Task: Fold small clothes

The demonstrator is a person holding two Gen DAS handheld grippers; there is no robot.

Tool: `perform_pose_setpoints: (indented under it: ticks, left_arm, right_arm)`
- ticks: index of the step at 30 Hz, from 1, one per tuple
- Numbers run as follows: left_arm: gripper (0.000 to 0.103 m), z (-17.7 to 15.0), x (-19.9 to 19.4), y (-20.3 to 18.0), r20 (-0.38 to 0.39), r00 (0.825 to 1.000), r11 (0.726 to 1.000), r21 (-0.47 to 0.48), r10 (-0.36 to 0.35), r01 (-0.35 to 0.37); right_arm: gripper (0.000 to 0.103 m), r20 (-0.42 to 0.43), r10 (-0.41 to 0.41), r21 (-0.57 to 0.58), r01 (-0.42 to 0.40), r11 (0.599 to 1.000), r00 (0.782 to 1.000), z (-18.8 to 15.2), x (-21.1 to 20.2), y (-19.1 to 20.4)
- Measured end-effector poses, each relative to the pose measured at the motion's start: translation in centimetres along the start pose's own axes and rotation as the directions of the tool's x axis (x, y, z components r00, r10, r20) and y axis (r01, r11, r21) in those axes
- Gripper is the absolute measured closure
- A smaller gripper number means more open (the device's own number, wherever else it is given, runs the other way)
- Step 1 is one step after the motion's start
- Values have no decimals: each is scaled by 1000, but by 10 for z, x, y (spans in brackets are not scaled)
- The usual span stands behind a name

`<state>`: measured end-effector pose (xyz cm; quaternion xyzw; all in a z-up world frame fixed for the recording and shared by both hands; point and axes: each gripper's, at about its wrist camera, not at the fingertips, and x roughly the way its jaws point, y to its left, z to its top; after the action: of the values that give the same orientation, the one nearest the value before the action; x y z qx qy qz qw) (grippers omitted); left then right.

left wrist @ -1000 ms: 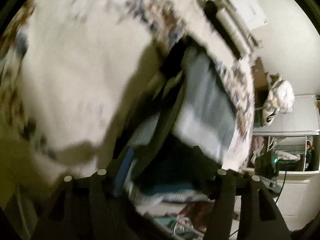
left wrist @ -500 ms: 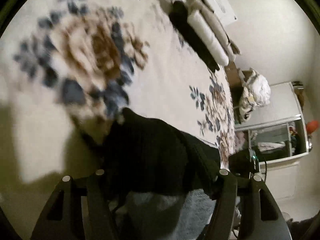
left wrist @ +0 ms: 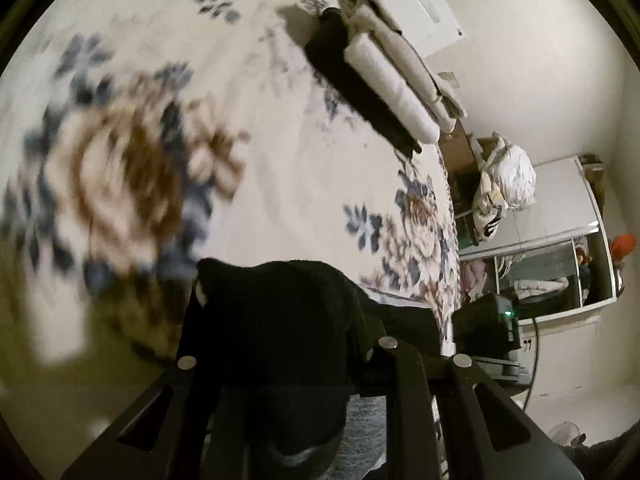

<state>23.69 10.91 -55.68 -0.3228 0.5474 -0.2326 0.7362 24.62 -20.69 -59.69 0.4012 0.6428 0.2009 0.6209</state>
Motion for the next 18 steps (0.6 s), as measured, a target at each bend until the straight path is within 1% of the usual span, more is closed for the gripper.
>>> perform_pose_setpoints:
  ticks: [2, 4, 6, 7, 8, 9, 10, 11, 12, 13, 14, 15, 16, 17, 18]
  left_arm:
    - [87, 26, 0, -7, 0, 1000, 1000, 15, -7, 7]
    - [87, 53, 4, -16, -2, 1000, 999, 44, -4, 4]
    - [87, 83, 15, -25, -9, 1000, 997, 75, -2, 2]
    - [87, 100, 25, -28, -24, 1000, 996, 83, -12, 14]
    - [86, 112, 35, -28, -42, 999, 996, 90, -19, 22]
    - [84, 128, 51, -25, -67, 998, 995, 95, 5, 1]
    - [84, 136, 61, -22, -88, 996, 996, 86, 19, -12]
    - [80, 143, 76, -15, -124, 992, 998, 56, 27, -21]
    - [75, 145, 86, -8, -150, 988, 999, 27, 35, -31]
    - [73, 146, 89, -4, -161, 986, 1000, 8, 31, -30]
    - [71, 143, 89, -1, -160, 987, 1000, -6, 16, -17]
    - [67, 138, 84, 2, -144, 990, 1000, -21, -5, 2]
    - [65, 133, 76, 5, -122, 992, 999, -40, -26, 21]
    - [61, 129, 67, 7, -97, 994, 997, -62, -44, 39]
    - [55, 123, 54, 9, -63, 996, 995, -85, -59, 54]
  right_arm:
    - [74, 32, 16, -1, -16, 1000, 999, 11, -13, 16]
    - [74, 76, 19, -6, -18, 1000, 997, 32, -24, 34]
    - [74, 112, 9, 4, -9, 1000, 994, 55, -31, 44]
    - [74, 130, 2, 14, -3, 1000, 992, 68, -33, 48]
    - [74, 150, -16, 30, 11, 999, 989, 82, -35, 49]
    - [73, 164, -48, 38, 42, 998, 985, 98, -36, 48]
    - [71, 160, -73, 48, 66, 997, 984, 110, -34, 47]
    - [70, 131, -105, 77, 96, 992, 986, 125, -28, 42]
    - [65, 110, -128, 91, 118, 989, 986, 132, -24, 39]
    - [58, 80, -167, 92, 160, 983, 983, 140, -19, 35]
    - [55, 61, -204, 80, 199, 977, 977, 143, -18, 34]
    - [43, 46, -224, 69, 220, 973, 974, 142, -19, 33]
    - [33, 31, -236, 57, 234, 971, 971, 141, -21, 32]
    - [29, 14, -245, 41, 245, 969, 969, 138, -27, 32]
    - [23, 1, -253, 30, 252, 967, 968, 136, -32, 32]
